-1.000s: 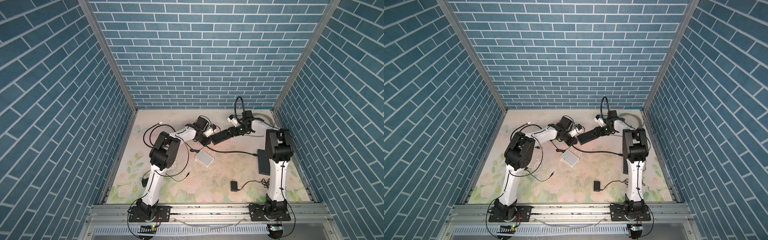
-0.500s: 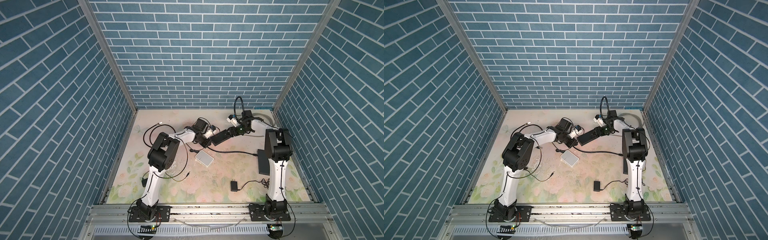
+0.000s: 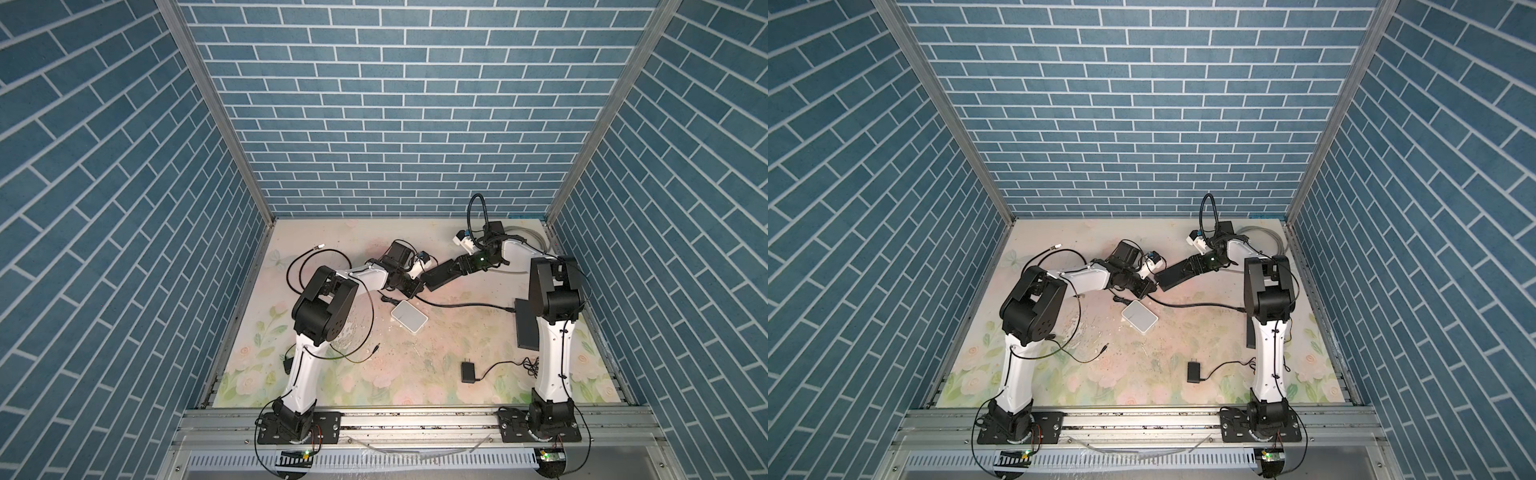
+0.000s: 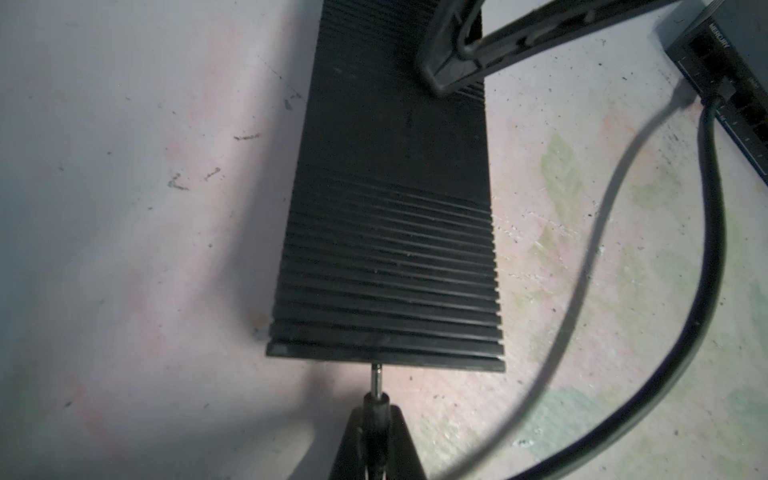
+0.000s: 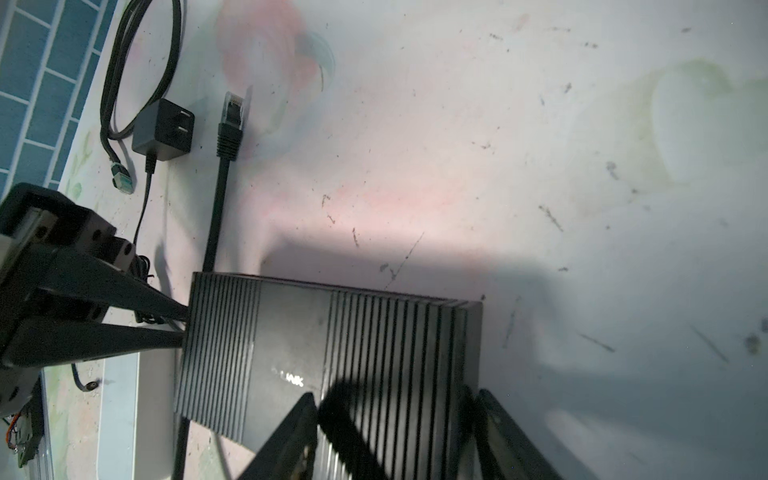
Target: Insert the plug into the switch port
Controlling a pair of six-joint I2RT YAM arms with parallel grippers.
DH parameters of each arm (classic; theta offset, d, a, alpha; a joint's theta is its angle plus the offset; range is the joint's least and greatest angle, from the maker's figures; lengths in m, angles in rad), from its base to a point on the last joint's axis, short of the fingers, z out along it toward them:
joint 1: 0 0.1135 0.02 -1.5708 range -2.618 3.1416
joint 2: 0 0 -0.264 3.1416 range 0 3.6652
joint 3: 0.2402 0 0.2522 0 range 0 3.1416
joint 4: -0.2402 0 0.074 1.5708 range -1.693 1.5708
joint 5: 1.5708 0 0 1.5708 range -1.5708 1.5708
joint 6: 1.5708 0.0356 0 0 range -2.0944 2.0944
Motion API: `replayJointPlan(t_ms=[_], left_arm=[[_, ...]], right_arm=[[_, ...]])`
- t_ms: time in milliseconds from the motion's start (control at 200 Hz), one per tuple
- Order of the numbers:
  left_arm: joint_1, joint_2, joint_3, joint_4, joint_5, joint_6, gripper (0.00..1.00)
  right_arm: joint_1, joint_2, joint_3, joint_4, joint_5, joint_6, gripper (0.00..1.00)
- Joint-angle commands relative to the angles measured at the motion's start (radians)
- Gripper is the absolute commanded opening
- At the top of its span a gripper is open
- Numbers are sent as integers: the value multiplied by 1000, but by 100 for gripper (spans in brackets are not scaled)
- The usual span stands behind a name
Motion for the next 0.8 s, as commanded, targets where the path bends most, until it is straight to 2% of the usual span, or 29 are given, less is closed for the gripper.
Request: replayJointPlan(t_ms=[0, 190, 395, 790], left_arm=[[-25, 17, 3, 93, 16, -5, 4], [-25, 3, 43, -18, 28, 1, 4], [-18, 25, 145, -228, -62, -3, 2], [10, 34, 196, -358, -124, 33, 1]], right_arm=[[55, 11, -3, -89, -162, -56, 59], [55, -4, -3, -65, -161, -38, 59], [55, -10, -6, -46, -115, -22, 59], [45, -15, -28, -13, -90, -4, 59]])
